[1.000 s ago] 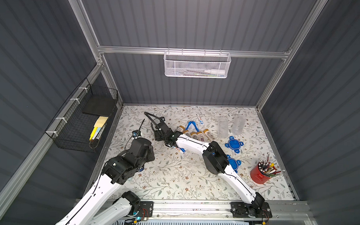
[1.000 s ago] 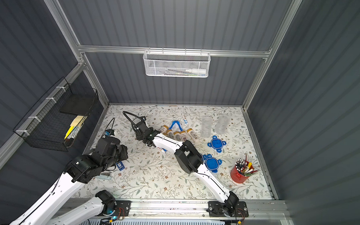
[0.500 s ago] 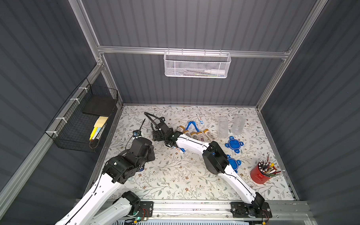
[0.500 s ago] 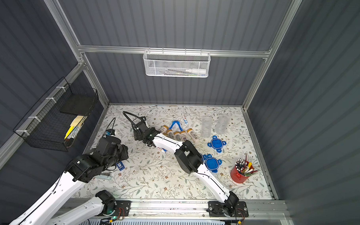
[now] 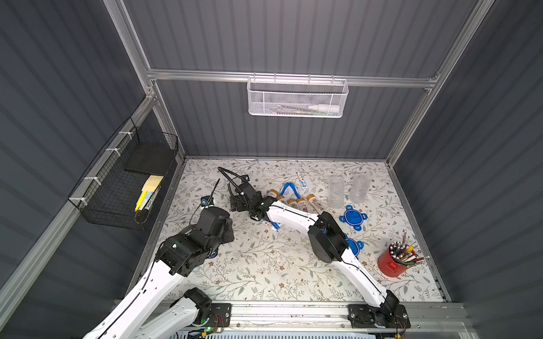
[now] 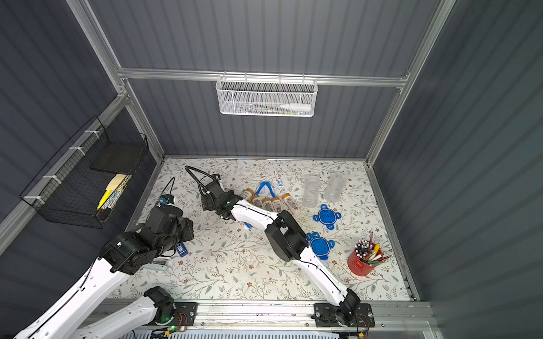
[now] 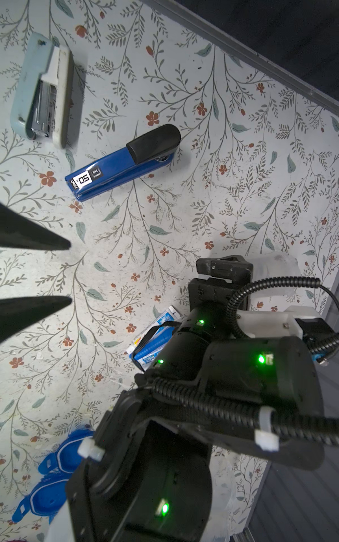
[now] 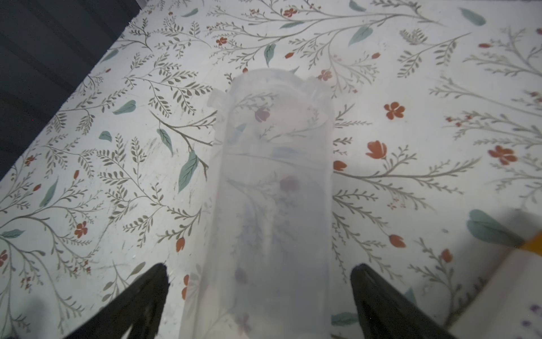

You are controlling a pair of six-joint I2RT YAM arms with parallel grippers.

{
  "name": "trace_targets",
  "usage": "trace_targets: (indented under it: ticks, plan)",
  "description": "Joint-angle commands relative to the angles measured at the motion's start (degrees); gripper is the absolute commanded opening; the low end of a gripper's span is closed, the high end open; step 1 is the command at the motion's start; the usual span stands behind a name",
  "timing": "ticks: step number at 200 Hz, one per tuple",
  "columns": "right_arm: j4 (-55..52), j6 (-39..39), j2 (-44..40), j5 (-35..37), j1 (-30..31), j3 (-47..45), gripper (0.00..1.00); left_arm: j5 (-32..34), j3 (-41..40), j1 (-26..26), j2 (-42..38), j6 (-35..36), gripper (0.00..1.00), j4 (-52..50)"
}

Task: Take out toiletry kits
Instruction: Place the container at the center of the board, then reset both arms

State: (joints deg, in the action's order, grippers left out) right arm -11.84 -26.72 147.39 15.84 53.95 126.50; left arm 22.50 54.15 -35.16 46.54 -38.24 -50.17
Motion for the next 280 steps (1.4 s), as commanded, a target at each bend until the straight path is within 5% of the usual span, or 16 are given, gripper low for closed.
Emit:
trace_targets:
  ticks: [1,109,129,165,280]
  plan:
    - [2.3,0.8,-4.2,0.3,0.1,-1.6,0.99,0.3,1.6,0.4,0.3,-0.8,0.3,-0.4]
    - [7.8,3.5,-15.3,2.8,-1.6,-14.6,0.99,0.9,5.3,0.4,2.8,1.3,0.36,0.8]
    - [12.7,4.4,-19.3,4.5,-2.2,-20.9,0.98,0.6,6.0,0.4,4.2,2.3,0.5,2.4]
    - [15.2,7.0,-26.3,6.0,-3.2,-28.9,0.99,0.4,8.8,0.5,9.5,4.1,0.99,4.1]
    - [15.0,11.2,-52.9,11.6,-9.7,-54.4,0.99,4.3,15.0,0.6,18.4,8.6,1.0,13.7]
